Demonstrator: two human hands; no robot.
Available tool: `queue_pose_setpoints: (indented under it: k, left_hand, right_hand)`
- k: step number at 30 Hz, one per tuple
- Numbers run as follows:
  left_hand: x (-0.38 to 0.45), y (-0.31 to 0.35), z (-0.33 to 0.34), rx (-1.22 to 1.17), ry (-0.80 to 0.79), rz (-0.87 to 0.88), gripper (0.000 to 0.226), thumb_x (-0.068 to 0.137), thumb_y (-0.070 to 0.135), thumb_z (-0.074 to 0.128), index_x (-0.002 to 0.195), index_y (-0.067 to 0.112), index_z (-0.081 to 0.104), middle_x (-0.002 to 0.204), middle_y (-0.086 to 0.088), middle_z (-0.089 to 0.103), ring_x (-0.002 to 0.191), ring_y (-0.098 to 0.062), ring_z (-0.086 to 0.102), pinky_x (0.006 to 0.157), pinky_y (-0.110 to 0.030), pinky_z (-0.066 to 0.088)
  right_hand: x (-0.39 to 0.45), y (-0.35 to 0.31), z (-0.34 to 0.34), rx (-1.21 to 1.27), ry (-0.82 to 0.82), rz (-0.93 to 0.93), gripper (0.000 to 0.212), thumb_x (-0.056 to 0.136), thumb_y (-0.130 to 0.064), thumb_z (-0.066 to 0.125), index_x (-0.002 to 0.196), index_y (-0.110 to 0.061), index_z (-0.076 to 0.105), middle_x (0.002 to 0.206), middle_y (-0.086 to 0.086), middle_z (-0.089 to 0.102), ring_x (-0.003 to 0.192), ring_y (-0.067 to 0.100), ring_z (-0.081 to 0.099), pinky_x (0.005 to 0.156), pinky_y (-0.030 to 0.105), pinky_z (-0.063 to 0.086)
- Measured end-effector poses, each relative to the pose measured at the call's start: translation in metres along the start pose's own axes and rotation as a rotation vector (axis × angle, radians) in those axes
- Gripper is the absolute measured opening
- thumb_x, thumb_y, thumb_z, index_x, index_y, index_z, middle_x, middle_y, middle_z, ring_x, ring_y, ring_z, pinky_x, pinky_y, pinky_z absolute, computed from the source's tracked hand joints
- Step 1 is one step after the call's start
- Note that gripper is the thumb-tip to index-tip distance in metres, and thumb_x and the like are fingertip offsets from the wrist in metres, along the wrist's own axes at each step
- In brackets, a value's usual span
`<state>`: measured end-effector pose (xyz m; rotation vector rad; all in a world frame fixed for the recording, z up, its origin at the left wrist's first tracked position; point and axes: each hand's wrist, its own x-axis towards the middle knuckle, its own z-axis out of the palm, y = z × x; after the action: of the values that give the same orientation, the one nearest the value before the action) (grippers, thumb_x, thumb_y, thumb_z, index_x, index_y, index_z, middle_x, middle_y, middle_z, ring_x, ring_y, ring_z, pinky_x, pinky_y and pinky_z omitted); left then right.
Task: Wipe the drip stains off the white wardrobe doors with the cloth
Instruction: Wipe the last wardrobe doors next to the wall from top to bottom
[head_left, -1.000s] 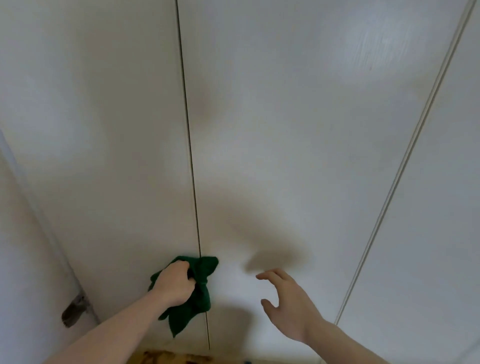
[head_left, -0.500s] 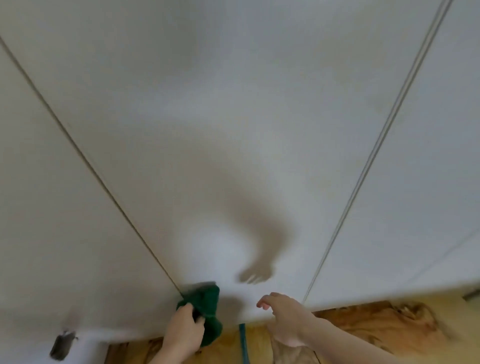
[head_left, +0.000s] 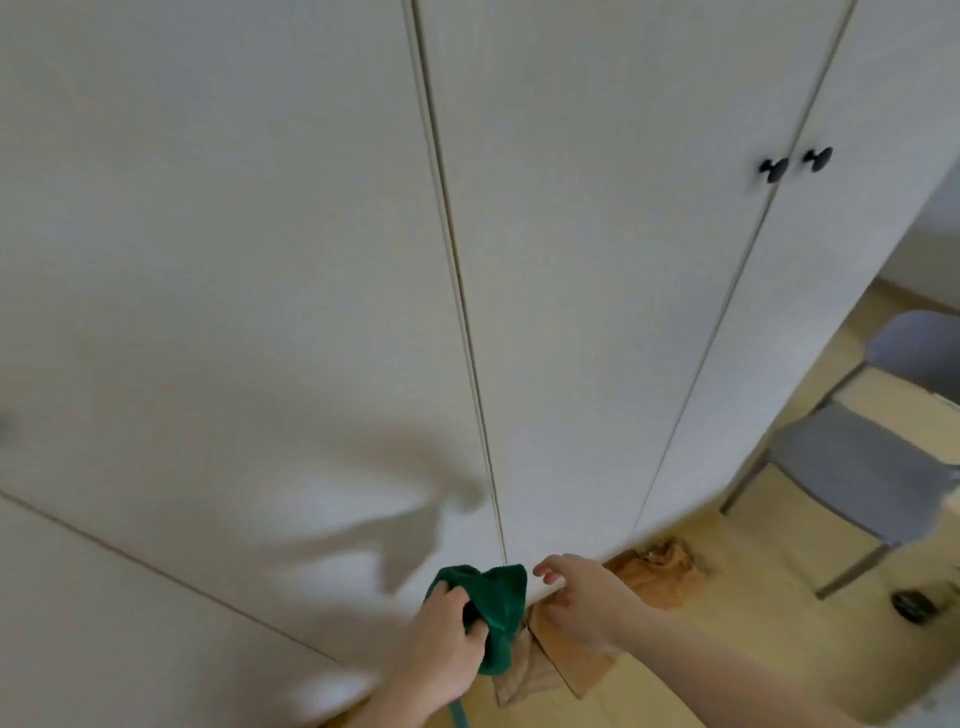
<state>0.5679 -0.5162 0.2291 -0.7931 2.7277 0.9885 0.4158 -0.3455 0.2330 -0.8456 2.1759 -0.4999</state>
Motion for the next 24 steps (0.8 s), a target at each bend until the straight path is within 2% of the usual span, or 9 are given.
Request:
queue_pose_setpoints:
  k: [6, 14, 16, 18, 22, 24]
  left_hand:
    - [0.014, 0.097, 0.0, 0.057, 0.029, 0.096, 0.022, 0.097, 0.03, 0.051, 0.116, 0.03, 0.062, 0.113, 0.014, 0.056, 0.098, -0.006, 0.057, 0.089, -0.026, 0.052]
    - [0.047, 0.189, 0.013, 0.144, -0.043, 0.284, 0.024, 0.097, 0.029, 0.051, 0.12, 0.026, 0.06, 0.117, 0.01, 0.059, 0.103, -0.011, 0.06, 0.09, -0.024, 0.051]
    - [0.06, 0.213, 0.018, 0.149, -0.088, 0.34, 0.024, 0.095, 0.028, 0.052, 0.117, 0.027, 0.062, 0.113, 0.011, 0.059, 0.101, -0.012, 0.059, 0.09, -0.028, 0.052]
    - [0.075, 0.235, 0.023, 0.152, -0.113, 0.406, 0.026, 0.093, 0.027, 0.052, 0.116, 0.029, 0.063, 0.111, 0.011, 0.059, 0.1, -0.011, 0.059, 0.091, -0.029, 0.052]
    - [0.107, 0.276, 0.034, 0.136, -0.197, 0.488, 0.032, 0.091, 0.022, 0.051, 0.118, 0.032, 0.065, 0.113, 0.014, 0.06, 0.102, -0.009, 0.059, 0.094, -0.026, 0.052]
    - [0.125, 0.29, 0.037, 0.124, -0.251, 0.515, 0.035, 0.088, 0.022, 0.052, 0.118, 0.036, 0.065, 0.114, 0.017, 0.06, 0.104, -0.007, 0.058, 0.097, -0.027, 0.051]
  right_hand:
    - [-0.051, 0.037, -0.077, 0.015, 0.13, -0.005, 0.05, 0.095, -0.035, 0.058, 0.144, -0.033, 0.047, 0.133, -0.014, 0.053, 0.109, 0.008, 0.058, 0.099, 0.026, 0.051]
    - [-0.092, 0.071, -0.135, 0.07, 0.308, 0.005, 0.053, 0.092, -0.035, 0.065, 0.143, -0.036, 0.049, 0.131, -0.018, 0.056, 0.108, 0.005, 0.059, 0.087, 0.014, 0.048]
    - [-0.097, 0.078, -0.148, 0.074, 0.346, 0.016, 0.053, 0.09, -0.032, 0.064, 0.142, -0.035, 0.051, 0.132, -0.018, 0.057, 0.112, 0.004, 0.058, 0.092, 0.015, 0.047]
    - [-0.1, 0.086, -0.162, 0.075, 0.385, 0.037, 0.048, 0.089, -0.029, 0.062, 0.136, -0.033, 0.056, 0.128, -0.017, 0.06, 0.113, 0.004, 0.058, 0.094, 0.015, 0.046]
    - [-0.099, 0.111, -0.185, 0.075, 0.423, 0.147, 0.032, 0.087, -0.018, 0.056, 0.114, -0.033, 0.065, 0.103, -0.016, 0.069, 0.092, 0.005, 0.063, 0.069, 0.013, 0.046]
    - [-0.096, 0.124, -0.197, 0.063, 0.459, 0.208, 0.026, 0.088, -0.017, 0.053, 0.104, -0.034, 0.065, 0.096, -0.016, 0.067, 0.087, 0.006, 0.063, 0.067, 0.016, 0.047]
